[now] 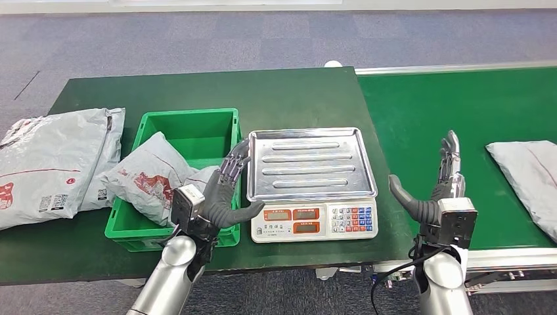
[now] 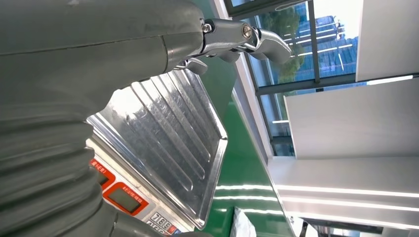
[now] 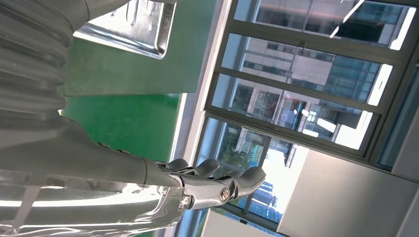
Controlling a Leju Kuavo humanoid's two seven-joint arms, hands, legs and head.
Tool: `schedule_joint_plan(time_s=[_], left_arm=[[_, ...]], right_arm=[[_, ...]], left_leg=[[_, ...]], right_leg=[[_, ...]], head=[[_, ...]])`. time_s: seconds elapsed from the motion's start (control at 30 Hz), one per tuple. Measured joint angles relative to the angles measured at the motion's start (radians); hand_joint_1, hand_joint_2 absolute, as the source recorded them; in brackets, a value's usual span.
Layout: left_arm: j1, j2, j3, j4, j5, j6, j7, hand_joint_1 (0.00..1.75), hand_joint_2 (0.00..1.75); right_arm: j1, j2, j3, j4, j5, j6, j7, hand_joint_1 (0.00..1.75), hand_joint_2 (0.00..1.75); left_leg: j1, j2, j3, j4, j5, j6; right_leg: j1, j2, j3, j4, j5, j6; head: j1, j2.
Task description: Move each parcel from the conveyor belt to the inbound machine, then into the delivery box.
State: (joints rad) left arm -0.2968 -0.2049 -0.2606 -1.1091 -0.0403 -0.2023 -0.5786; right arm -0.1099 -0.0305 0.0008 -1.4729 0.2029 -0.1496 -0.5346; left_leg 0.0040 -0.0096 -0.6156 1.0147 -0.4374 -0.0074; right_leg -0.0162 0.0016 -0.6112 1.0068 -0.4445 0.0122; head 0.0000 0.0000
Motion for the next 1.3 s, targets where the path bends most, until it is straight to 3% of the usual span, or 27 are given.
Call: schedule_joint_plan(time_s=[0.03,0.17,0.4,1.07,1.2,1.23,1.3], left_arm=[[0.000,0.000,0.000,0.001,-0.005,0.009,-0.003,0.00,1.75],[0.001,-0.002,0.000,0.007,-0.024,0.068,-0.035,0.00,0.00],[0.001,-0.004,0.000,0.022,-0.013,0.121,-0.053,0.00,0.00],[0.001,-0.004,-0.002,0.029,-0.015,0.144,-0.062,0.00,0.00],[0.000,-0.003,-0.004,0.033,-0.015,0.151,-0.063,0.00,0.00],[0.000,-0.003,-0.005,0.034,-0.015,0.153,-0.063,0.00,0.00],[0.000,-0.003,-0.006,0.036,-0.014,0.156,-0.064,0.00,0.00]], right_arm=[[0.001,0.000,0.000,0.000,0.001,0.000,0.000,0.00,1.75],[0.007,0.000,0.000,0.000,0.008,-0.005,-0.002,0.00,1.75],[0.007,0.000,0.000,0.002,0.009,-0.006,-0.005,0.00,1.75],[-0.030,-0.006,-0.002,0.059,0.008,-0.015,0.014,0.00,1.75],[-0.046,-0.019,-0.023,0.081,0.009,-0.032,0.019,0.00,0.00],[-0.053,-0.023,-0.032,0.090,0.010,-0.040,0.021,0.00,0.00],[-0.069,-0.031,-0.053,0.119,0.018,-0.066,0.025,0.00,0.87]], left_leg=[[0.000,0.000,0.000,0.000,0.000,0.000],[0.000,0.000,0.000,0.000,0.000,0.000],[0.000,0.000,0.000,0.000,0.000,0.000],[0.000,0.000,0.000,0.000,0.000,0.000],[0.000,0.000,0.000,0.000,0.000,0.000],[0.000,0.000,0.000,0.000,0.000,0.000],[0.000,0.000,0.000,0.000,0.000,0.000]], right_leg=[[0.000,0.000,0.000,0.000,0.000,0.000],[0.000,0.000,0.000,0.000,0.000,0.000],[0.000,0.000,0.000,0.000,0.000,0.000],[0.000,0.000,0.000,0.000,0.000,0.000],[0.000,0.000,0.000,0.000,0.000,0.000],[0.000,0.000,0.000,0.000,0.000,0.000],[0.000,0.000,0.000,0.000,0.000,0.000]], head=[[0.000,0.000],[0.000,0.000],[0.000,0.000],[0.000,0.000],[0.000,0.000],[0.000,0.000],[0.000,0.000]])
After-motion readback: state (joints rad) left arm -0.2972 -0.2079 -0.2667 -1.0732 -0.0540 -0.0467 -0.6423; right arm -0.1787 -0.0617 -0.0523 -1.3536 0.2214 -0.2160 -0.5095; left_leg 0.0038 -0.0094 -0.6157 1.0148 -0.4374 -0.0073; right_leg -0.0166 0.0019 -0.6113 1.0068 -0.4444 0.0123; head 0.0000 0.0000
